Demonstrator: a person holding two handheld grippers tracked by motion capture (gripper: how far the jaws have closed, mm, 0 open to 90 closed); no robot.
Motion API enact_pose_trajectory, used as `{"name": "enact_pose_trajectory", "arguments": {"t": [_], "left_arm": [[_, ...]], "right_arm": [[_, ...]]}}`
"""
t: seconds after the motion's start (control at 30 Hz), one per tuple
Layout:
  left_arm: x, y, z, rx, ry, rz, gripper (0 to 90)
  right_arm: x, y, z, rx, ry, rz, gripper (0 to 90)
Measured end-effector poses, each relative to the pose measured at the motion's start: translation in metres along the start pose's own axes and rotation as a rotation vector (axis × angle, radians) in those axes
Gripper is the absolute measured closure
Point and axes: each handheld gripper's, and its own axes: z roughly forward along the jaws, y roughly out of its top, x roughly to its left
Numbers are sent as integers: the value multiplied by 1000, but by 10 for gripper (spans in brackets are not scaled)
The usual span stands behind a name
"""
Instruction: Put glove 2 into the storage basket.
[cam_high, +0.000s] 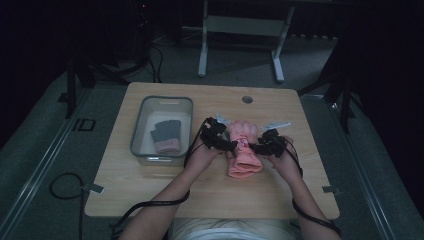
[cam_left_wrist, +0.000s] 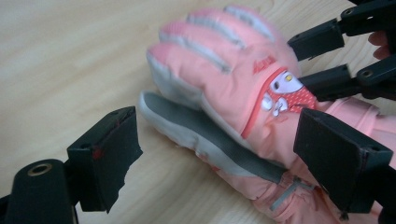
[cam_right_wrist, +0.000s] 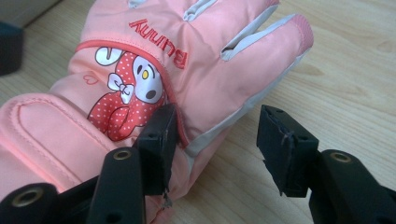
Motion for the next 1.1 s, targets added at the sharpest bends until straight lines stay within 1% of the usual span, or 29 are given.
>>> {"name": "enact_pose_trajectory", "arguments": {"t": [0.07, 0.13, 0.17, 0.2, 0.23, 0.27, 0.3, 0.33, 0.37, 0.4, 0.43, 0.47, 0.5, 0.53, 0.57, 0.6, 0.63, 0.7, 0.73, 0.77, 0.8, 0.87, 0.9, 0.97, 1.0, 1.1], "left_arm": [[6, -3, 11, 36, -45, -57, 136], [12, -7, 19, 60, -51, -94, 142], [15, -8, 22, 77, -55, -111, 147], [16, -10, 25, 88, -50, -117, 151], [18, -13, 28, 94, -64, -131, 172], [20, -16, 32, 107, -78, -145, 209], [21, -18, 35, 116, -80, -151, 223], [21, -18, 35, 116, -80, -151, 225], [27, -21, 41, 130, -131, -199, 225], [30, -22, 43, 137, -153, -209, 247], [32, -22, 45, 134, -181, -218, 263], [34, -21, 46, 145, -217, -220, 321], [34, -21, 47, 146, -230, -215, 389], [34, -20, 48, 148, -248, -209, 431], [33, -19, 47, 146, -262, -192, 512], [32, -19, 46, 143, -266, -180, 571], [31, -18, 45, 140, -269, -181, 633], [28, -17, 42, 133, -263, -168, 707], [28, -17, 42, 133, -263, -168, 725], [27, -15, 39, 125, -266, -164, 725], [26, -14, 37, 124, -267, -163, 746], [25, -12, 34, 116, -279, -164, 756], [24, -10, 32, 117, -279, -157, 758], [21, -7, 27, 111, -277, -156, 761], [20, -6, 25, 111, -271, -147, 762], [17, 0, 17, 93, -258, -141, 765]], "right_arm": [[0, 1, 2, 11, 13, -7, 472], [1, 3, 6, 28, 29, -3, 472], [1, 4, 8, 36, 44, 11, 472], [0, 4, 10, 40, 59, 24, 470], [0, 4, 12, 45, 71, 39, 460], [0, 4, 14, 44, 79, 44, 455], [0, 3, 17, 45, 89, 50, 455], [0, 3, 17, 45, 89, 50, 455], [0, 3, 19, 49, 102, 63, 455], [0, 3, 22, 57, 117, 73, 456], [-1, 4, 23, 65, 123, 79, 457], [-1, 5, 25, 73, 137, 92, 462], [-3, 6, 27, 84, 158, 109, 491], [-4, 6, 29, 93, 184, 128, 506], [-5, 7, 31, 100, 200, 140, 528], [-5, 7, 31, 104, 206, 137, 546], [-4, 8, 30, 105, 206, 135, 571], [-2, 9, 28, 96, 203, 123, 614], [-2, 9, 28, 96, 203, 123, 614], [-1, 8, 27, 91, 202, 121, 625], [-1, 8, 25, 71, 210, 139, 647], [-3, 7, 22, 62, 227, 156, 654], [-3, 7, 20, 57, 235, 163, 656], [-4, 8, 17, 50, 246, 170, 659], [-4, 8, 15, 45, 245, 170, 660], [-1, 12, 8, 25, 230, 157, 663]]}}
